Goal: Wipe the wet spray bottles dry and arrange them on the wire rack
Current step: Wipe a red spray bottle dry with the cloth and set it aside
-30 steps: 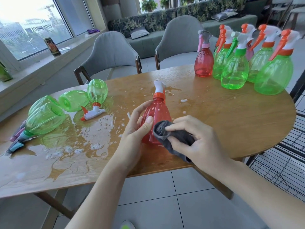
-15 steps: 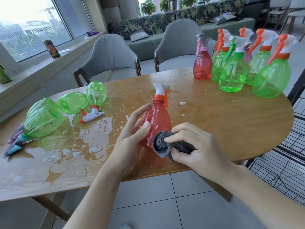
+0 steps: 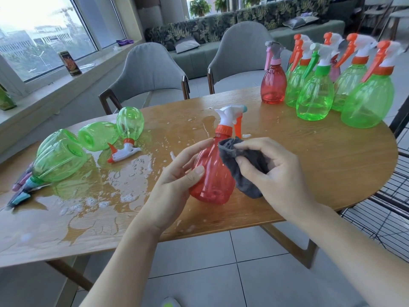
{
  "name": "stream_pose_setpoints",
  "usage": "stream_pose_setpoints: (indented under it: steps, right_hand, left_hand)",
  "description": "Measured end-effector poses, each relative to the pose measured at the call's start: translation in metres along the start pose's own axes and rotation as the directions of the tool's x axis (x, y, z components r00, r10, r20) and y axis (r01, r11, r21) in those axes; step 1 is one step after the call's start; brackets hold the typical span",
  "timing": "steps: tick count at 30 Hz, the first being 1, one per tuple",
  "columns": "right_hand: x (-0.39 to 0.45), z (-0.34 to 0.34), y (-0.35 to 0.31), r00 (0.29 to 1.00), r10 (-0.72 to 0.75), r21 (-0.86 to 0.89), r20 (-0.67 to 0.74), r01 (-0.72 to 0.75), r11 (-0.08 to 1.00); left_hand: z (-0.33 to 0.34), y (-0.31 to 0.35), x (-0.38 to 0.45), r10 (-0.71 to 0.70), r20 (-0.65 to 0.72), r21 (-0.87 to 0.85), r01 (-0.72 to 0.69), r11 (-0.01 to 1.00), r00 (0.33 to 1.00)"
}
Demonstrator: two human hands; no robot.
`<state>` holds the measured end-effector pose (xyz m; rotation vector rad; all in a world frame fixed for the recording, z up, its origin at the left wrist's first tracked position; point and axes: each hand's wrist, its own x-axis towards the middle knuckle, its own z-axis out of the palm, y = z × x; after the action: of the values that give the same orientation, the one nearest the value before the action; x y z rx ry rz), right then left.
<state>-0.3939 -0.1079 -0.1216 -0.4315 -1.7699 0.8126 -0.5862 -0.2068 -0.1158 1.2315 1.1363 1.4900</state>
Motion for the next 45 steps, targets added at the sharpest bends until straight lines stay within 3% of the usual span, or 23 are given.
stream_pose_setpoints:
  steps: [4, 7, 11, 18, 23, 31, 39, 45]
  right_hand:
    - [-0.008, 0.000, 0.004, 0.997, -0.060, -0.060, 0.056, 0.063, 0.996]
    - [-0.003, 0.000, 0.004, 0.997, -0.066, -0.060, 0.034, 0.068, 0.996]
    - [0.000, 0.002, 0.004, 0.999, -0.053, -0.055, -0.006, 0.052, 0.997]
    - [-0.020, 0.008, 0.007, 0.942, -0.259, -0.181, 0.212, 0.298, 0.937]
    - [-0.022, 0.002, 0.009, 0.913, -0.305, -0.207, 0.270, 0.364, 0.908]
    - [-0.019, 0.002, 0.013, 0.948, -0.228, -0.190, 0.222, 0.271, 0.944]
    - [0.011, 0.003, 0.013, 0.999, -0.033, -0.055, -0.025, 0.031, 0.998]
    - [-0.002, 0.010, 0.018, 0.998, 0.068, 0.025, 0.010, -0.068, 0.997]
  left_hand:
    - [0.006, 0.001, 0.001, 0.004, -0.072, 0.027, -0.003, 1.000, 0.997]
    - [0.004, -0.001, 0.002, 0.026, -0.084, 0.124, -0.016, 0.992, 0.996]
    - [0.004, -0.003, 0.005, 0.022, -0.081, 0.110, -0.013, 0.994, 0.996]
    - [0.011, -0.003, 0.009, -0.006, -0.174, -0.063, -0.005, 0.998, 0.985]
    - [0.010, 0.001, 0.008, -0.018, -0.152, -0.038, 0.012, 0.999, 0.988]
    - [0.002, 0.001, 0.007, 0.013, -0.110, 0.150, 0.003, 0.989, 0.994]
    - [-0.008, 0.002, 0.000, 0.001, 0.000, 0.186, -0.001, 0.983, 1.000]
    - [-0.002, 0.000, 0.001, 0.005, -0.049, 0.147, 0.002, 0.989, 0.999]
